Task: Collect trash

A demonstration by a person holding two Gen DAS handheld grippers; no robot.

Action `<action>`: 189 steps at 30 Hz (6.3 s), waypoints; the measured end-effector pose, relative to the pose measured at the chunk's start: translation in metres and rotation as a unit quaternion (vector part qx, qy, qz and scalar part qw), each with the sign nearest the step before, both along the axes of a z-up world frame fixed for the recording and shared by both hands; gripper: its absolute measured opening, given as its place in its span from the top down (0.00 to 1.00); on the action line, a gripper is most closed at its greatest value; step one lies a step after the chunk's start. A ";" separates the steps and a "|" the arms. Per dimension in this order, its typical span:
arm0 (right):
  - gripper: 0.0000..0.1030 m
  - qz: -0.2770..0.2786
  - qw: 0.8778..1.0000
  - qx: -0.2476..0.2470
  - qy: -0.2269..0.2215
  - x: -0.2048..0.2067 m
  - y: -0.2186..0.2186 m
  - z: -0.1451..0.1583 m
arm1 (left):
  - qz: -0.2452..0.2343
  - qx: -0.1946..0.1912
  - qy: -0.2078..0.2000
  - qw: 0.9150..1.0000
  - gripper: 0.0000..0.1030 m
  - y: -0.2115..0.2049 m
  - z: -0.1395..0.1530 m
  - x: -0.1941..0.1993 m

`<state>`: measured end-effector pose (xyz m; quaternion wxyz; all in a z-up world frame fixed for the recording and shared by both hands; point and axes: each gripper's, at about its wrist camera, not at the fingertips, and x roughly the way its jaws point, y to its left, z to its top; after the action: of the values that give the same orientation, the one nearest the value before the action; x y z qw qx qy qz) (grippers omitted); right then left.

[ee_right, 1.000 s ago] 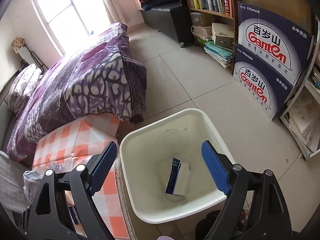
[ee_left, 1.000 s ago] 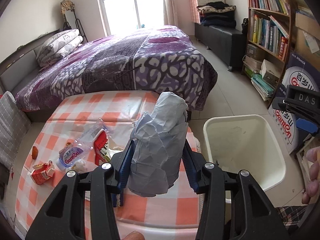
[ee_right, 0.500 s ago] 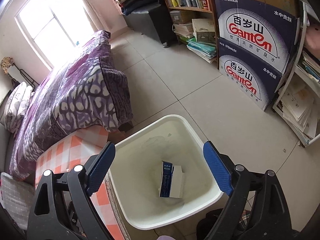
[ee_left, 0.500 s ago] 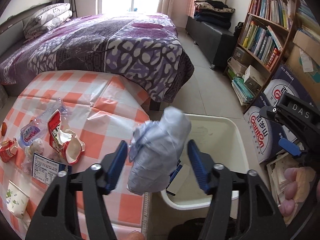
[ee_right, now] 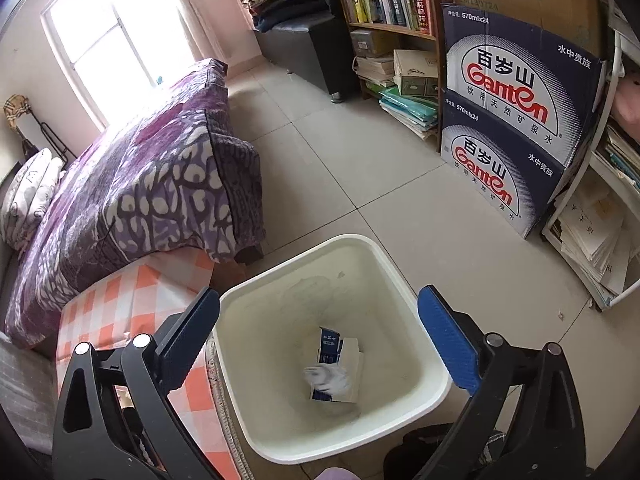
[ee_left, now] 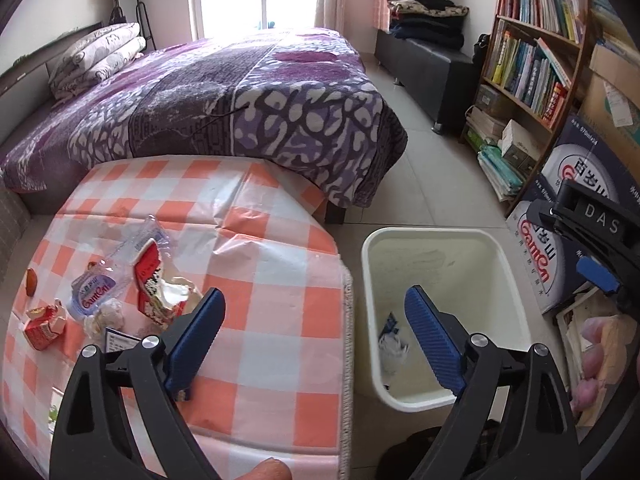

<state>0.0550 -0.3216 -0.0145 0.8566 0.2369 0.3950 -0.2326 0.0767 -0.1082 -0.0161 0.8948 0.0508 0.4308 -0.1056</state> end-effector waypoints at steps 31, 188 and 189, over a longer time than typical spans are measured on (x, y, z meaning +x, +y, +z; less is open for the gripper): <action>0.07 0.416 0.907 -0.056 0.005 0.051 0.233 -0.023 | 0.071 0.096 0.297 0.947 0.14 0.259 -0.083 -0.007; 0.43 0.469 0.874 0.064 0.109 0.053 0.271 -0.112 | 0.223 -0.012 -0.066 0.972 0.35 0.220 0.020 0.013; 0.49 0.467 0.875 0.069 0.109 0.055 0.271 -0.113 | 0.223 -0.011 -0.065 0.973 0.35 0.221 0.019 0.013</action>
<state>0.1095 -0.0507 -0.1270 0.7987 0.0563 0.5655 0.1977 0.0900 0.1128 0.0028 0.9225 -0.0499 0.3708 0.0951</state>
